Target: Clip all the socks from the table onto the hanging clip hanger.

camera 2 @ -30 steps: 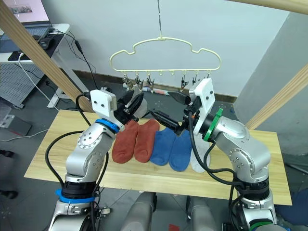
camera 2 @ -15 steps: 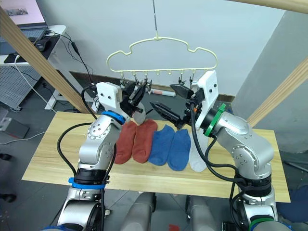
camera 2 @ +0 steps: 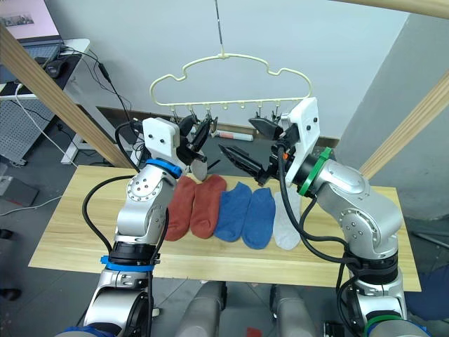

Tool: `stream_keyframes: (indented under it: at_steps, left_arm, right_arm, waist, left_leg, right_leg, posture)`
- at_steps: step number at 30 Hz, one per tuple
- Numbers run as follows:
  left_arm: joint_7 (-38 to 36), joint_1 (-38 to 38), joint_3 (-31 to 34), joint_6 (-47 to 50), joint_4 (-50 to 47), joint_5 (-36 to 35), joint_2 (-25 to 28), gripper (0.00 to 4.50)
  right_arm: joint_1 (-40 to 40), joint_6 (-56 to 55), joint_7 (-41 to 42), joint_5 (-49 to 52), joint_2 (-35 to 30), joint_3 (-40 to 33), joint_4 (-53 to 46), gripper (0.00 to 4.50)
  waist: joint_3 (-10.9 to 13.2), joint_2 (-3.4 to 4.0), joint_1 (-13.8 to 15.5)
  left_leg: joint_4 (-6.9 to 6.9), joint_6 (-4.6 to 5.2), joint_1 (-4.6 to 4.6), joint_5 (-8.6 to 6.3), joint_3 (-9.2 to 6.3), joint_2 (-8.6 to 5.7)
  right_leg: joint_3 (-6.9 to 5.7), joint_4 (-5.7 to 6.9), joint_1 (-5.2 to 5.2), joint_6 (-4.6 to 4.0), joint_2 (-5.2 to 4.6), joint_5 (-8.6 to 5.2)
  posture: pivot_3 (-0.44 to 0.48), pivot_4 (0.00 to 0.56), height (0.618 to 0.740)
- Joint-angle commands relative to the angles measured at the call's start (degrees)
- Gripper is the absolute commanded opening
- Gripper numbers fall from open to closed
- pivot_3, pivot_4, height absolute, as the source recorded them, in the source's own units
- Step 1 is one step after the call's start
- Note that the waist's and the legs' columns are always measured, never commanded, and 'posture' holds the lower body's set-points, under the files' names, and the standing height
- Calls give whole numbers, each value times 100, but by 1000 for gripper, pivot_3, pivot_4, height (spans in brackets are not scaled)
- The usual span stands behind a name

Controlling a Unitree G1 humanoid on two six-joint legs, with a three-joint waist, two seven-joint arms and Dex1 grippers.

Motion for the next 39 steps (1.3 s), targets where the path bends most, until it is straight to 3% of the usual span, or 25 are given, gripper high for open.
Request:
stream_keyframes:
  at_steps: [1,10,39]
  left_arm:
    - [-5,115,122,-43,-377,-81,20,1774]
    - [50,454,198,388,-996,-240,9,1774]
    - [-124,-352,165,-433,372,104,39,1774]
  right_arm:
    - [-45,-87,-36,128,-11,-117,-211,4500]
    - [-50,-79,-130,207,23,-125,-171,4500]
    - [-113,-71,-346,376,15,-114,-154,4500]
  waist:
    - [0,0,-4]
    - [0,0,-10]
    - [0,1,-18]
  left_leg:
    - [0,0,0,0,0,0]
    - [10,0,0,0,-2,0]
    - [26,1,-1,-1,-3,0]
  right_leg:
    - [0,0,0,0,0,0]
    - [-1,4,2,0,0,0]
    - [0,5,7,2,2,1]
  posture:
    - [163,309,740]
    - [171,314,740]
    - [163,318,740]
